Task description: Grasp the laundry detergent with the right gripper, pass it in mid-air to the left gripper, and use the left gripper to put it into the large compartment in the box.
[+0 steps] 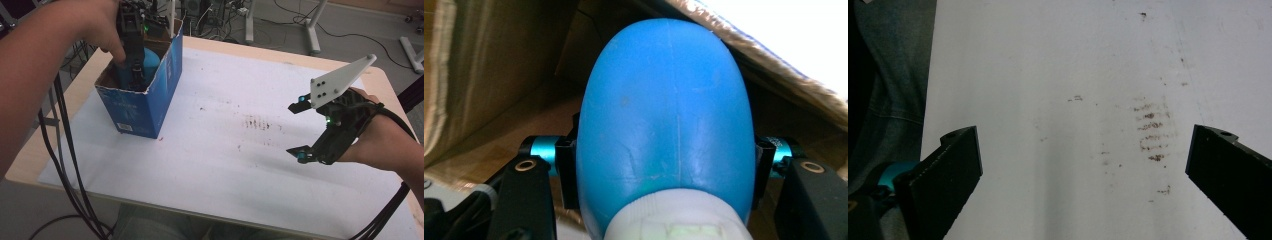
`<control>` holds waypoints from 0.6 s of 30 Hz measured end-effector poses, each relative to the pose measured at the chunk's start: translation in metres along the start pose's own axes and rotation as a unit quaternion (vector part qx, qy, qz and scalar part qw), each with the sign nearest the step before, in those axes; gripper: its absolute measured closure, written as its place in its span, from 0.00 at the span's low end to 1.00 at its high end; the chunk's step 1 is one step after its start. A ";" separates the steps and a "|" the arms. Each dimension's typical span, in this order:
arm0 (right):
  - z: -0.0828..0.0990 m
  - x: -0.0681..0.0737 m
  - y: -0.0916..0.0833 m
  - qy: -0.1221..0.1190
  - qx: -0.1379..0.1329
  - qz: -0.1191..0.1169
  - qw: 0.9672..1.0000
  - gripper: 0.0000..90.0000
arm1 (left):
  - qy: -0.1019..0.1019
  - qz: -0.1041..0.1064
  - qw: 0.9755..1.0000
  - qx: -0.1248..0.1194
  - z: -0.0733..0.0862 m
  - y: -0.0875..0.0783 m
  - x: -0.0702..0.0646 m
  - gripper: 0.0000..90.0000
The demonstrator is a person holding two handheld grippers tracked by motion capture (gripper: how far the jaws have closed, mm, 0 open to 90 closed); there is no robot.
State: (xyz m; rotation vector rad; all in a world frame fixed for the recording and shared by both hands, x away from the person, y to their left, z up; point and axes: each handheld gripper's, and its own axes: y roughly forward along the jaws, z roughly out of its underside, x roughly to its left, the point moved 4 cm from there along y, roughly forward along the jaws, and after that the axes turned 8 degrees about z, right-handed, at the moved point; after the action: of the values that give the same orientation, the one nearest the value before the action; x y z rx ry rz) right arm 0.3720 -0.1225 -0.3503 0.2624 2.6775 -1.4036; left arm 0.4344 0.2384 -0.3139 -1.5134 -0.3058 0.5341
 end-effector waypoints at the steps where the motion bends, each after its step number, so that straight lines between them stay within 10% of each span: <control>1: 0.000 0.000 0.000 0.000 0.000 0.000 1.000 0.01 | 0.002 0.000 1.000 -0.001 0.000 0.002 0.001 0.42; 18: 0.005 0.004 -0.001 0.002 -0.002 0.001 1.000 0.01 | -0.011 0.013 1.000 -0.009 -0.001 0.013 0.008 0.39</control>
State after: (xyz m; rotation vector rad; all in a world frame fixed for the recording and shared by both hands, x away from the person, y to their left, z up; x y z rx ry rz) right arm 0.3678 -0.1266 -0.3531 0.2667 2.6826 -1.3977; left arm 0.4393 0.2414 -0.3281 -1.5315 -0.3096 0.5699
